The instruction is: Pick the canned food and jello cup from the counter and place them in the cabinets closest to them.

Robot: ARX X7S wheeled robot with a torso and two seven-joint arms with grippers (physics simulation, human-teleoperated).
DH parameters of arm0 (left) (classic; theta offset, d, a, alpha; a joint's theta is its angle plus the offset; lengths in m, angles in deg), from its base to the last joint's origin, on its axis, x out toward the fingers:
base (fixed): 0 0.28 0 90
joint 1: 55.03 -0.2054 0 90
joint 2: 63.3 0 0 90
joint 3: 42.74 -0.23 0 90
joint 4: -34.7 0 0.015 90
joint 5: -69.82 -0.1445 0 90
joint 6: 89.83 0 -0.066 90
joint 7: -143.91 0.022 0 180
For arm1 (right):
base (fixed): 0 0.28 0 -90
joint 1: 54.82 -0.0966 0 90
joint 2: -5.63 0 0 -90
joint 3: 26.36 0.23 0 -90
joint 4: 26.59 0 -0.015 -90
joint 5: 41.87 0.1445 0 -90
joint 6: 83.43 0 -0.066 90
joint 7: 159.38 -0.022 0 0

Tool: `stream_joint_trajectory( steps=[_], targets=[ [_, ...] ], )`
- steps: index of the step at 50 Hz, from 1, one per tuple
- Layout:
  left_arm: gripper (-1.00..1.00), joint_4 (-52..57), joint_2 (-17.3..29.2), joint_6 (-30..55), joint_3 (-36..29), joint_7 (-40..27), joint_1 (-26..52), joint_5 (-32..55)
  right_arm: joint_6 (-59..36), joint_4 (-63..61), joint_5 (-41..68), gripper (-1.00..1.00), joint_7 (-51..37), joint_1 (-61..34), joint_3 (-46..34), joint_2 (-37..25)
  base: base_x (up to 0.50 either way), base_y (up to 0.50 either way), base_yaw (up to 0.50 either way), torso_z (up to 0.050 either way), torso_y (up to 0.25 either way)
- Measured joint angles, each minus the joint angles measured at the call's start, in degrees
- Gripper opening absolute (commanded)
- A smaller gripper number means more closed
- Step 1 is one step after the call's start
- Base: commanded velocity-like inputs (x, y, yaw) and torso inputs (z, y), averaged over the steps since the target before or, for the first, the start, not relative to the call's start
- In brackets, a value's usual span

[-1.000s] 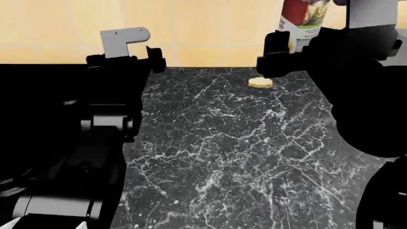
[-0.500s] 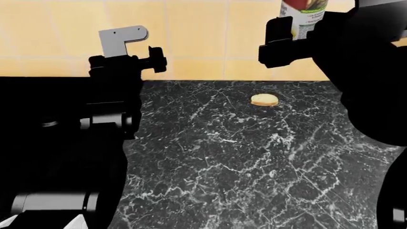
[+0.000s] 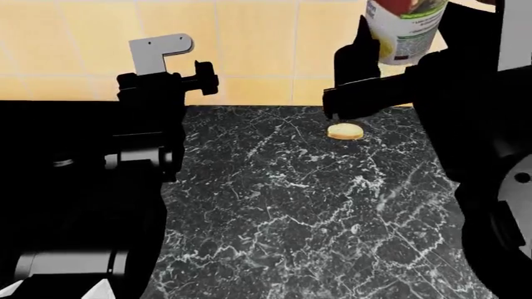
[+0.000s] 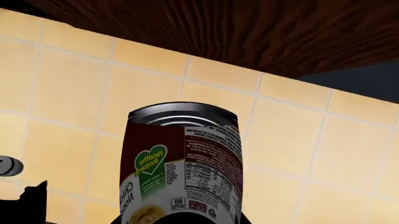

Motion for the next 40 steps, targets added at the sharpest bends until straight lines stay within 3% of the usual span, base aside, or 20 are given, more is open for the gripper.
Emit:
stream_joint_trajectory(
  steps=[8, 15, 24, 40],
  targets=[
    [1.0, -0.02, 0.0, 0.16, 0.31, 0.25, 0.03, -0.07, 26.1, -9.35, -0.85, -1.0, -3.11, -24.56, -34.82, -8.03, 0.0, 0.0, 0.0, 0.0, 0.0],
    [1.0, -0.03, 0.0, 0.23, 0.43, 0.35, 0.03, -0.16, 36.45, -12.58, 0.5, -1.0, -4.39, -36.83, -47.82, -10.37, 0.0, 0.0, 0.0, 0.0, 0.001],
    [1.0, -0.03, 0.0, 0.27, 0.66, 0.49, 0.04, -0.26, 39.2, -12.66, 3.79, -1.0, -5.14, -44.0, -48.96, -10.88, 0.0, 0.0, 0.0, 0.0, 0.0],
    [1.0, -0.03, -0.01, 0.32, 0.22, 0.13, 0.04, -0.24, 34.32, -9.17, 9.86, -1.0, -5.61, -48.02, -35.35, -10.36, 0.0, 0.0, 0.0, 0.0, 0.0]
  ],
)
